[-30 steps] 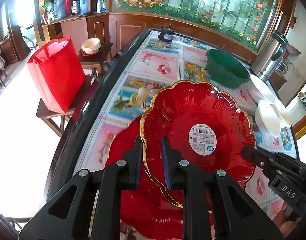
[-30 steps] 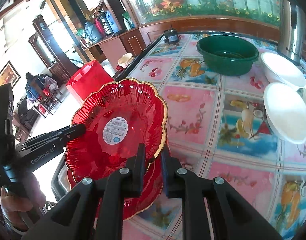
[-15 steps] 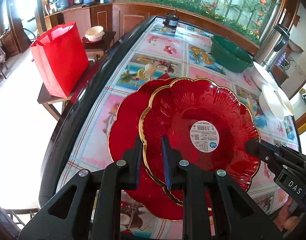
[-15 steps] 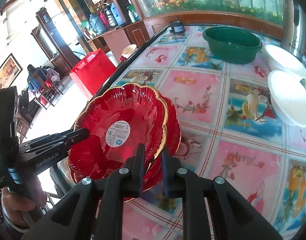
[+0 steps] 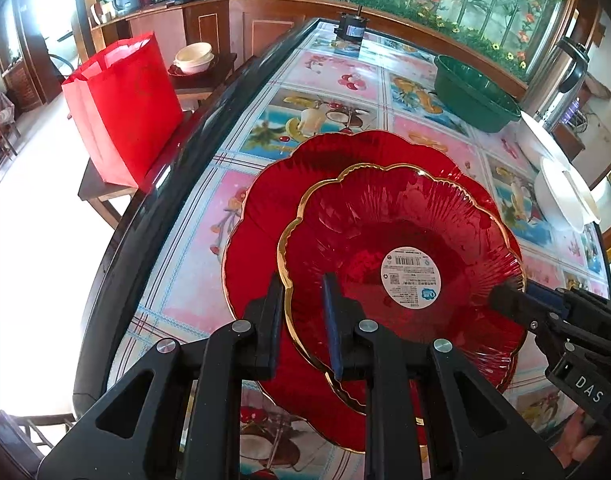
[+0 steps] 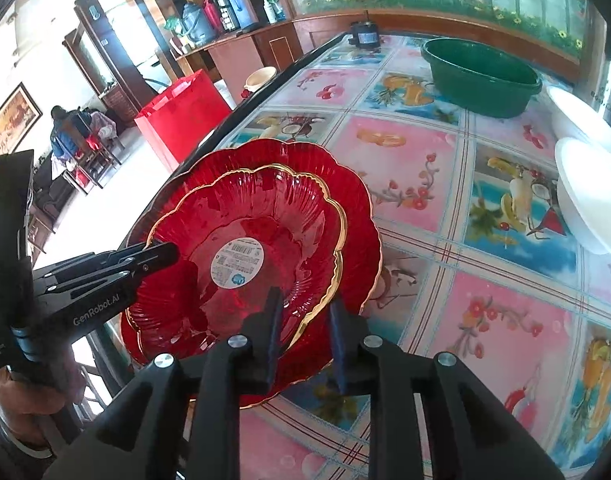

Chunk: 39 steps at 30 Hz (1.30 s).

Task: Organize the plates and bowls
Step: 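Lower the smaller plate onto the large red plate and open the left gripper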

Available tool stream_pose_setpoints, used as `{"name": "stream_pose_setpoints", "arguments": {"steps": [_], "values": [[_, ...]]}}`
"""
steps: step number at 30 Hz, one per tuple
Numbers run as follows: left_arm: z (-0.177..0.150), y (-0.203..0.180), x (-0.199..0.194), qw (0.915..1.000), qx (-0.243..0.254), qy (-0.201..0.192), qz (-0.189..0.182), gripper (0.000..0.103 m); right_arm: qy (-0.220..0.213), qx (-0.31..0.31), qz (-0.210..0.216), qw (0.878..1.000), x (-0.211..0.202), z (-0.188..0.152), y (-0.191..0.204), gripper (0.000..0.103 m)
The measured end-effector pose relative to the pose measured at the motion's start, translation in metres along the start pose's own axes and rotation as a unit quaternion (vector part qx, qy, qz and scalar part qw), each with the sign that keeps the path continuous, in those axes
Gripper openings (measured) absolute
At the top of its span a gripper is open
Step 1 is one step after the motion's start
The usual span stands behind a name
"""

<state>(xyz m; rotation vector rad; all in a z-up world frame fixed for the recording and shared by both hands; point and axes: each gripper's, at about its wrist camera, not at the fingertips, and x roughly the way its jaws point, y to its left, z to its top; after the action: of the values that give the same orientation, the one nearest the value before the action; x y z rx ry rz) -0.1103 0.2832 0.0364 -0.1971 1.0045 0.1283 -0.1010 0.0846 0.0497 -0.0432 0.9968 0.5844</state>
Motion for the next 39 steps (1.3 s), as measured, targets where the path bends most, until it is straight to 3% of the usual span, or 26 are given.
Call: {"name": "stream_pose_setpoints", "arguments": {"steps": [7,14,25,36,39], "values": [[0.001,-0.001,0.005,0.9998,0.005,-0.013,0.015,0.02,0.011,-0.034,-0.029,0.999,0.006,0.003,0.012,0.03],[0.002,-0.002,0.007,0.9994,0.015,-0.019,0.026,0.021,0.041,-0.064,-0.021,0.997,0.011,0.007,0.025,0.054],[0.003,-0.004,0.01,0.9986,0.016,-0.03,0.04,0.024,0.061,-0.033,0.035,0.997,0.001,0.005,0.016,0.056],[0.004,-0.002,0.007,0.9987,0.006,-0.034,0.038,0.026,0.043,-0.04,0.048,0.997,-0.026,-0.005,0.015,0.057],[0.005,-0.005,0.003,0.9985,0.002,-0.037,0.04,0.037,0.029,-0.031,0.049,0.998,-0.033,-0.004,0.011,0.058]]}}
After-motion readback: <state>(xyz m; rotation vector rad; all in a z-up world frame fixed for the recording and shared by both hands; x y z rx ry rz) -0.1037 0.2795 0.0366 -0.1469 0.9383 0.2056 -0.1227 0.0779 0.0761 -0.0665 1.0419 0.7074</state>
